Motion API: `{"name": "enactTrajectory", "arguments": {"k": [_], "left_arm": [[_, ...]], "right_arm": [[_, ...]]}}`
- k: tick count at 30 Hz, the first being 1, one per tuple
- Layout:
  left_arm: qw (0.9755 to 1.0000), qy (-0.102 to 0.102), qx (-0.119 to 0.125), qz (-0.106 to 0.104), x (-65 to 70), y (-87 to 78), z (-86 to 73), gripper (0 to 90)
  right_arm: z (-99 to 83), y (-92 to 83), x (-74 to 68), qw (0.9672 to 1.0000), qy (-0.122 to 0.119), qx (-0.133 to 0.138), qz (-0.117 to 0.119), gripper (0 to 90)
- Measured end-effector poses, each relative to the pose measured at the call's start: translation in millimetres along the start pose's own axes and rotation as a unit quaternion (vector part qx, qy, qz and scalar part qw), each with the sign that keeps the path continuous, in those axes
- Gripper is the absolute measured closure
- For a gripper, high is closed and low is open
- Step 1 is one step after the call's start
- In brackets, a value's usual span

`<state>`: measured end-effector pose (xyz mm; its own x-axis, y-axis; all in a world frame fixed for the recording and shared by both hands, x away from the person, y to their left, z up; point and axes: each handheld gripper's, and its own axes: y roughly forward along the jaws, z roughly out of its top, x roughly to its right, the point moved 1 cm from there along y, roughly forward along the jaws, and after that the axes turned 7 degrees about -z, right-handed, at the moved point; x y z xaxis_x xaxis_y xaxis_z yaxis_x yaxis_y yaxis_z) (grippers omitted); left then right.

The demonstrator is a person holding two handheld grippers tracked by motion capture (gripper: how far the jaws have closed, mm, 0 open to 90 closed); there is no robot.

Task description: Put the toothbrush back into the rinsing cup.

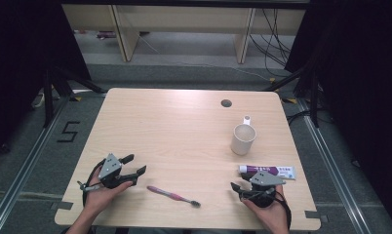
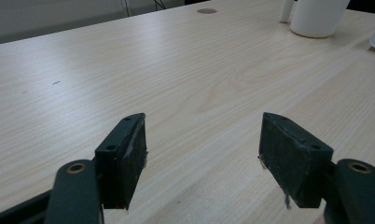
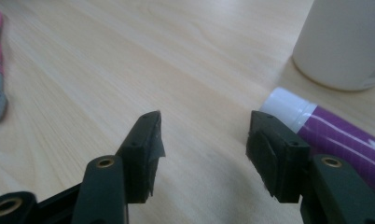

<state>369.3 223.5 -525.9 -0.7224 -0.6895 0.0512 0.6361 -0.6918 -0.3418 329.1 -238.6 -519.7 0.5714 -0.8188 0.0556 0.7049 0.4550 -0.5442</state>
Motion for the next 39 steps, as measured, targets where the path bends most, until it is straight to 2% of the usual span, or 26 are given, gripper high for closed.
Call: {"name": "enactTrajectory", "arguments": {"k": [1,2,3,4,7,9,10,14,16,18,19,21,23,25,26,27,28,29,32,33,34,35,36,37,38,39], "left_arm": [[1.0,0.0,0.001,-0.001,0.2,0.5,0.1,32.0],[1.0,0.0,0.0,0.0,0.0,0.5,0.3,32.0],[1.0,-0.002,-0.002,0.002,-0.1,0.1,0.6,31.9],[1.0,-0.004,0.004,-0.001,-0.4,0.8,0.3,31.9],[1.0,-0.002,0.001,-0.001,-0.6,-0.7,0.8,31.8],[0.9999,0.0,0.007,-0.009,-0.1,-1.6,2.8,31.8],[0.9999,0.001,0.009,-0.011,0.7,-2.3,4.6,31.8],[0.9993,0.012,0.01,-0.035,7.1,-3.6,13.3,32.0],[0.9988,0.021,0.0,-0.044,10.5,-3.1,17.4,32.1],[0.9982,0.022,-0.004,-0.055,12.6,-1.1,19.7,31.8],[0.9978,0.026,-0.006,-0.061,13.7,-0.2,20.9,31.8],[0.997,0.027,-0.016,-0.07,16.3,1.0,22.9,31.8],[0.9948,0.019,-0.028,-0.096,19.1,2.3,25.4,31.9],[0.9928,0.01,-0.034,-0.114,21.4,3.7,28.0,32.3],[0.9914,0.022,-0.043,-0.122,23.0,4.5,30.7,32.3],[0.9902,0.03,-0.046,-0.129,24.9,5.8,33.0,32.5],[0.988,0.045,-0.054,-0.138,27.6,7.0,38.2,32.7],[0.988,0.045,-0.054,-0.138,27.6,7.0,38.2,32.8],[0.9827,0.073,-0.074,-0.153,32.6,11.2,46.8,33.2],[0.9802,0.084,-0.085,-0.158,33.9,12.1,49.6,33.4],[0.9781,0.094,-0.09,-0.162,35.5,13.3,52.0,33.5],[0.9758,0.099,-0.094,-0.17,37.8,14.8,54.2,33.8],[0.9723,0.107,-0.101,-0.182,40.4,16.8,56.6,34.0],[0.9711,0.11,-0.106,-0.183,41.7,17.4,57.6,34.1],[0.9668,0.12,-0.115,-0.194,44.4,20.1,59.3,34.4],[0.9643,0.125,-0.121,-0.2,46.4,21.7,59.9,34.4]], "right_arm": [[-0.1,-1.3,0.1,0.9999,0.004,0.01,-0.002,44.3],[-0.6,-3.2,-1.7,0.9997,0.023,0.011,0.004,43.8],[-0.6,-2.8,1.0,0.9996,0.008,0.027,0.0,43.4],[-0.9,-3.4,-0.9,0.9995,0.019,0.026,0.003,43.3],[0.0,-3.3,0.1,0.999,0.004,0.045,0.0,42.4],[0.5,-2.4,-2.4,0.999,0.009,0.043,0.004,42.0],[0.8,-1.5,-1.2,0.9989,-0.002,0.047,-0.005,42.0],[1.6,-1.3,-4.0,0.999,0.011,0.044,0.002,41.6],[1.5,-1.4,-4.5,0.9992,0.015,0.038,0.005,41.6],[1.4,-0.4,-2.4,0.9988,0.012,0.047,0.005,41.8],[0.9,-1.8,-4.1,0.9989,0.029,0.036,0.008,41.8],[1.1,-0.6,-1.0,0.9986,0.02,0.047,0.012,41.9],[1.5,-0.8,0.1,0.9986,0.016,0.05,0.008,41.8],[1.3,-1.2,-2.5,0.9986,0.033,0.039,0.013,41.8],[1.3,-1.0,-2.5,0.9986,0.033,0.038,0.014,41.8],[1.9,-0.1,0.0,0.9989,0.017,0.042,0.013,41.7],[2.0,0.4,0.2,0.9988,0.013,0.047,0.009,41.8],[2.0,0.4,0.2,0.9988,0.013,0.047,0.009,41.8],[1.8,0.4,0.4,0.9987,0.018,0.045,0.015,41.7],[1.9,-0.1,1.3,0.9988,0.016,0.045,0.011,41.7],[1.6,0.1,-0.6,0.9985,0.031,0.044,0.014,41.7],[1.5,0.7,0.3,0.9985,0.03,0.041,0.019,41.7],[1.8,1.0,2.6,0.9986,0.016,0.049,0.009,41.7],[2.0,0.8,2.2,0.9987,0.02,0.046,0.011,41.7],[2.1,0.8,2.3,0.9987,0.02,0.046,0.012,41.7],[2.1,0.8,2.3,0.9987,0.02,0.046,0.012,41.7]]}}
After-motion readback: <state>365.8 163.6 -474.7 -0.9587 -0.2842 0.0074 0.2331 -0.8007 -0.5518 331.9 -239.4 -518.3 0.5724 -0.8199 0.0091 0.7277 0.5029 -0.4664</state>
